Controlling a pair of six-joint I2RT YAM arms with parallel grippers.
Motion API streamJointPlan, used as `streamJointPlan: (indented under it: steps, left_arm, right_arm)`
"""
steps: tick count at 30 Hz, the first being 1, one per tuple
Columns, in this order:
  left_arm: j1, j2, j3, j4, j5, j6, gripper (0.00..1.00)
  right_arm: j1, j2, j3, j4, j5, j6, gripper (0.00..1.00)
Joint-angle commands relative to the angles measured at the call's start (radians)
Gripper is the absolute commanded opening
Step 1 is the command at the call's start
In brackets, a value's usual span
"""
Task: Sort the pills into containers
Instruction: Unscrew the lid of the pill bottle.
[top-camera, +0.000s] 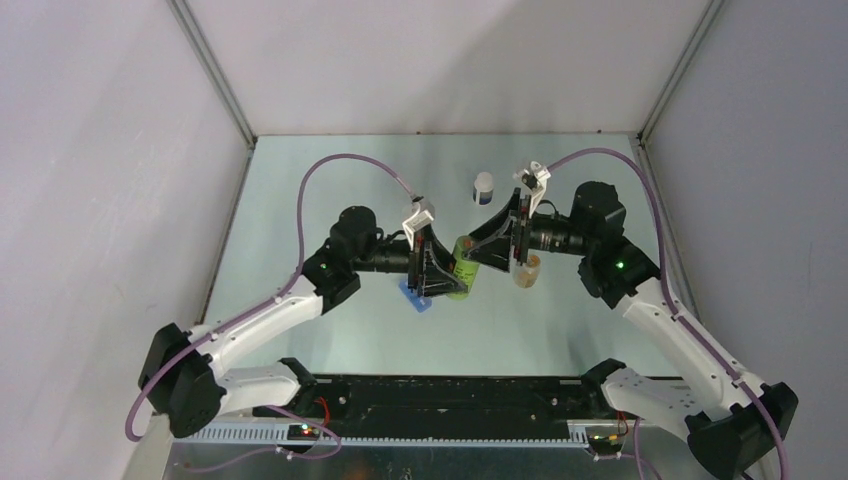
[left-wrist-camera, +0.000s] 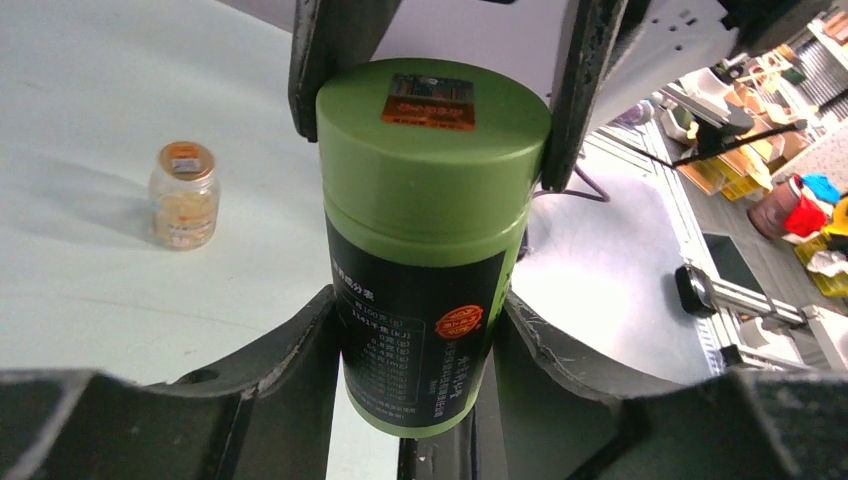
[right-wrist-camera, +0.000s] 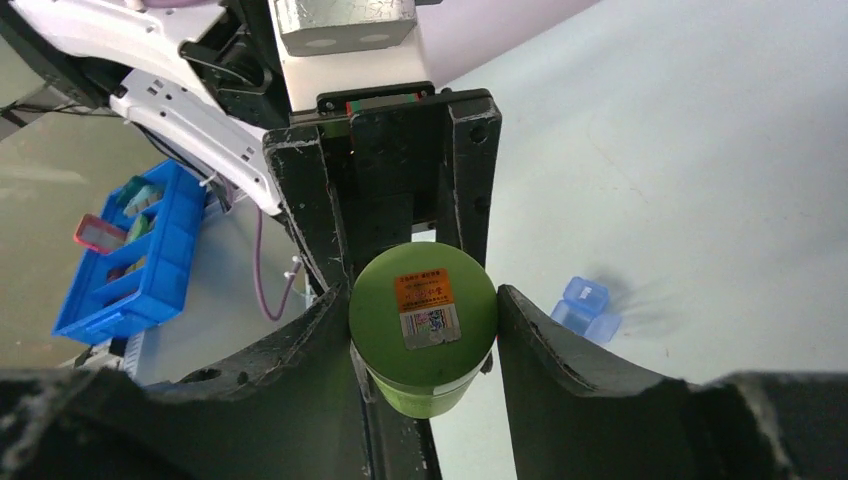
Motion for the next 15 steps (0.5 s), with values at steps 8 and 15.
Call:
streamJointPlan:
  steps: [8, 15]
  left_arm:
    - [0.019, -0.057, 0.007, 0.054, -0.102, 0.040, 0.00]
    - [0.020, -0.057, 0.011, 0.045, -0.145, 0.035, 0.00]
  right_arm:
    - [0.080, -0.073, 0.025, 0.002, 0.387, 0.130, 0.99]
    - [0.189, -0.062, 0.055, -0.027, 0.636, 0.225, 0.82]
